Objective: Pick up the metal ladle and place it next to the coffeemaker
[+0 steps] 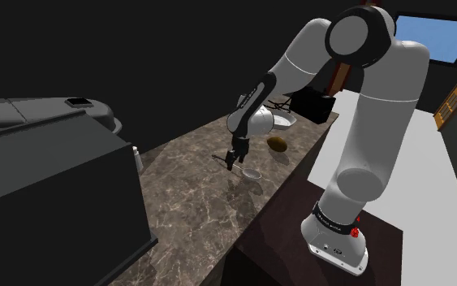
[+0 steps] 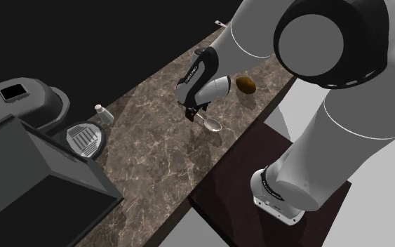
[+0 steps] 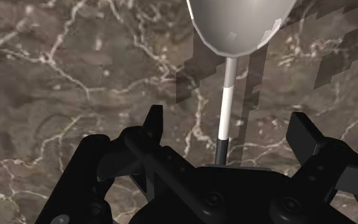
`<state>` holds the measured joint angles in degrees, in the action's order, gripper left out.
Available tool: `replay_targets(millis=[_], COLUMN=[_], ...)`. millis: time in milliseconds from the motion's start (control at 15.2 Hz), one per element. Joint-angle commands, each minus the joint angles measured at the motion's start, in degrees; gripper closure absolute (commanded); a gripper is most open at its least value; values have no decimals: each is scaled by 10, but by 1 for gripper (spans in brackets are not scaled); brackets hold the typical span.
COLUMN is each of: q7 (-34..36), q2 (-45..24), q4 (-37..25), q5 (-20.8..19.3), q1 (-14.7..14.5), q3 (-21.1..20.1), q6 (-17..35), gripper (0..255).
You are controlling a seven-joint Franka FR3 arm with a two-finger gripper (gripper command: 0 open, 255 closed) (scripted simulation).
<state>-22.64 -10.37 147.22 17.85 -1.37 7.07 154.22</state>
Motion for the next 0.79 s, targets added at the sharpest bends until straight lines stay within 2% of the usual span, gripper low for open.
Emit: replay_targets(millis=[0,66,726], q7=[0,0,5], q2=[0,0,9], q4=[0,0,1], q5=[0,0,-6], q1=[0,0,-1], q3=[0,0,3], q6=[0,0,-7], gripper=[0,255,255])
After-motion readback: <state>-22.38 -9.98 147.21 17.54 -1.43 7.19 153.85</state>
